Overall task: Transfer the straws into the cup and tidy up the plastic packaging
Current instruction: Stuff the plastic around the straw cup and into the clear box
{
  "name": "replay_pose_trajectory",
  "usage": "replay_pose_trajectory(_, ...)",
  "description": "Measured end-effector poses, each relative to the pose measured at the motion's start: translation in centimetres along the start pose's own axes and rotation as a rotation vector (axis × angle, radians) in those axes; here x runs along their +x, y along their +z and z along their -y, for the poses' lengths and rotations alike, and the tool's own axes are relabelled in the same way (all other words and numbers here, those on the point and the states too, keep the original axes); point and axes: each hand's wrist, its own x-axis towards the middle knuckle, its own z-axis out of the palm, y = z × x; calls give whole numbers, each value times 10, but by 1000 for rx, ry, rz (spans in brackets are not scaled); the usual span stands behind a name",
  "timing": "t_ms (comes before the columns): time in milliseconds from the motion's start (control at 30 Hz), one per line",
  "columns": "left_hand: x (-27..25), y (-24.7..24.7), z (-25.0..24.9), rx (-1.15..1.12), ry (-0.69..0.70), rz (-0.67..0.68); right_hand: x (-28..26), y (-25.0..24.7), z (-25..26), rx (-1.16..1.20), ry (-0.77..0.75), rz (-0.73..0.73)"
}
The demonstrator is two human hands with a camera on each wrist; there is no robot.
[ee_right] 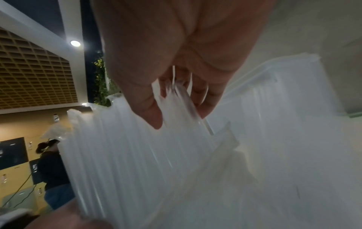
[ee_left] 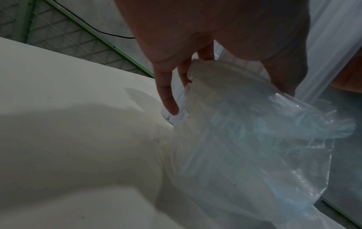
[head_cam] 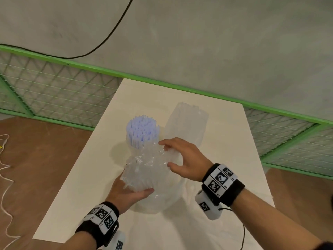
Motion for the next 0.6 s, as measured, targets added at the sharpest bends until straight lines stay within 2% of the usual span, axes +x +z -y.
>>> replay_pose_trajectory(200,-3,0,-1,16,10,-2,-7,12,-1,62,40,-200)
replay_pose_trajectory(600,-5,2,-2,59,-22,-10,-11,34,8,162,154,-414)
